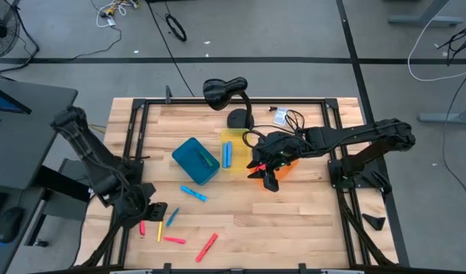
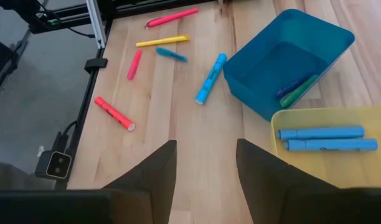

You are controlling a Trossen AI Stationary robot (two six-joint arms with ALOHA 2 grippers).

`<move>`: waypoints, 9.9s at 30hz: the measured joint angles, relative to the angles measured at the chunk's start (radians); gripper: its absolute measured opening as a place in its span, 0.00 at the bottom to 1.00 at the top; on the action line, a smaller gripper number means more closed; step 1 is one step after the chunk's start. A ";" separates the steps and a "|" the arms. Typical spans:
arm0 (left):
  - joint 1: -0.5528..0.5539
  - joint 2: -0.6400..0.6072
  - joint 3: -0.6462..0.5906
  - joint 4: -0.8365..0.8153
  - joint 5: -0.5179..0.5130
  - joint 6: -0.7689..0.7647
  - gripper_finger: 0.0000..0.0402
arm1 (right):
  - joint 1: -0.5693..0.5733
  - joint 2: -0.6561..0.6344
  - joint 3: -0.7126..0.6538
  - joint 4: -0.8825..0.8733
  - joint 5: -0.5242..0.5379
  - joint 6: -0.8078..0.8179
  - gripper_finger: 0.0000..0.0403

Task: Pick & Place Markers
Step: Put the yellow pen into the orange bin

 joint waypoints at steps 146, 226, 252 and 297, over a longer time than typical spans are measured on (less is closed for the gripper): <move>0.550 0.319 0.494 0.595 -0.421 2.018 0.06 | 0.034 -0.013 0.000 0.351 -0.004 0.025 0.41; 0.624 0.320 0.494 0.604 -0.085 1.780 0.25 | -0.063 -0.150 0.000 -0.688 0.087 -0.640 0.03; 0.624 0.320 0.494 0.596 -0.085 1.780 0.25 | -0.191 0.036 0.000 -0.743 0.218 -0.856 0.03; 0.624 0.320 0.494 0.565 -0.084 1.781 0.25 | -0.167 0.265 -0.298 -0.383 0.165 -0.925 0.03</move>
